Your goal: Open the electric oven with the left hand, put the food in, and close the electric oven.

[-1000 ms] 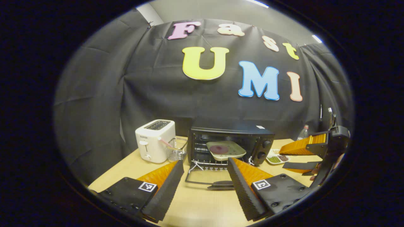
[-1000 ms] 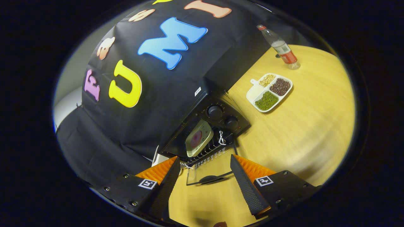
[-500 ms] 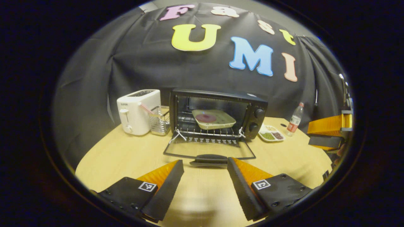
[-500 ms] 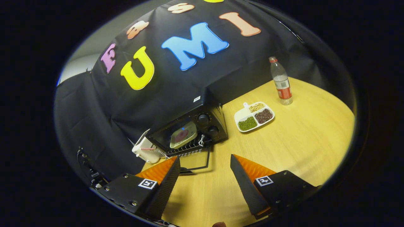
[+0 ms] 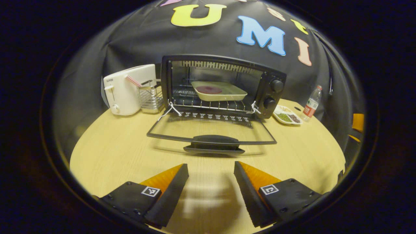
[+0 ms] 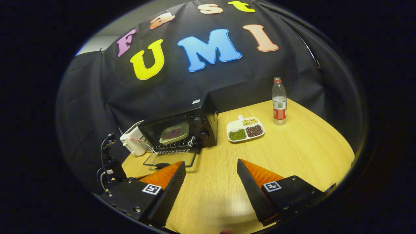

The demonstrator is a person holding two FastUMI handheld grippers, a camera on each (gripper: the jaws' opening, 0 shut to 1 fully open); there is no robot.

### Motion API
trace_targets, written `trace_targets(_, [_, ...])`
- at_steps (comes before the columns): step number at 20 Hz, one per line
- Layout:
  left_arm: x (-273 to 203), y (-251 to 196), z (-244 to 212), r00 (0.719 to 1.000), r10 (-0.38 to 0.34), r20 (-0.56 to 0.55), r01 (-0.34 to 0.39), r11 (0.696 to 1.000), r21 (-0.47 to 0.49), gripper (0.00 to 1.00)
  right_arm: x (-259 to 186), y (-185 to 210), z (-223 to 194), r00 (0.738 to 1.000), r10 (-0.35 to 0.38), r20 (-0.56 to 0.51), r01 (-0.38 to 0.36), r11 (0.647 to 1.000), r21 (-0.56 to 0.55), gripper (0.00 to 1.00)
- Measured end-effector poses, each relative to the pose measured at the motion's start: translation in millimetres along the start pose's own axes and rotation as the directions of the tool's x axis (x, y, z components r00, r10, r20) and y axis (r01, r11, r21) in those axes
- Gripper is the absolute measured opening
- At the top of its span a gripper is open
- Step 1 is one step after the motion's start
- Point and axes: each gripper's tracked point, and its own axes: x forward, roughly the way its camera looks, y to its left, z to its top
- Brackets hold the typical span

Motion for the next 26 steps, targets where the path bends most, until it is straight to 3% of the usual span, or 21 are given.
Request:
trace_targets(1, [5,-1,-2,1.000,-0.004,-0.010,0.004,1.000,0.003,0.96,-3,-2,1,1.000,-0.011,0.004,0.011,1.000,0.000,0.98])
trace_targets(2, [11,-2,-2,1.000,-0.005,-0.018,0.005,1.000,0.009,1.00,-4,-3,3,1.000,-0.020,0.007,0.020,1.000,0.006,0.98])
trace_targets(10, [35,-6,9,1.000,-0.003,0.010,0.002,0.996,0.088,0.96,3,-17,5,0.996,-0.085,-0.001,0.085,0.996,0.025,0.98])
trace_targets(15, [22,-8,19,0.999,-0.001,0.044,-0.003,0.996,0.089,1.00,12,-11,-2,0.998,-0.067,-0.014,0.067,0.998,0.005,0.98])
trace_targets(17, [14,-9,27,0.998,-0.006,0.060,0.002,0.997,0.078,0.91,15,-8,-4,0.998,-0.053,-0.016,0.053,0.999,0.001,0.98])
trace_targets(18, [11,-9,30,0.998,-0.009,0.063,0.005,0.998,0.069,0.96,18,-6,-4,0.999,-0.045,-0.018,0.045,0.999,0.003,0.98])
trace_targets(22, [-1,-12,48,0.994,-0.005,0.114,-0.001,0.998,0.055,1.00,27,-1,1,1.000,-0.027,-0.010,0.027,1.000,0.008,0.98])
trace_targets(24, [-6,-13,55,0.991,-0.005,0.132,-0.001,0.999,0.045,0.91,38,0,1,0.999,-0.028,-0.016,0.028,1.000,0.007,0.98])
trace_targets(26, [-10,-14,63,0.989,-0.011,0.150,0.004,0.999,0.045,0.95,41,-1,3,0.999,-0.032,-0.014,0.032,0.999,0.011,0.98])
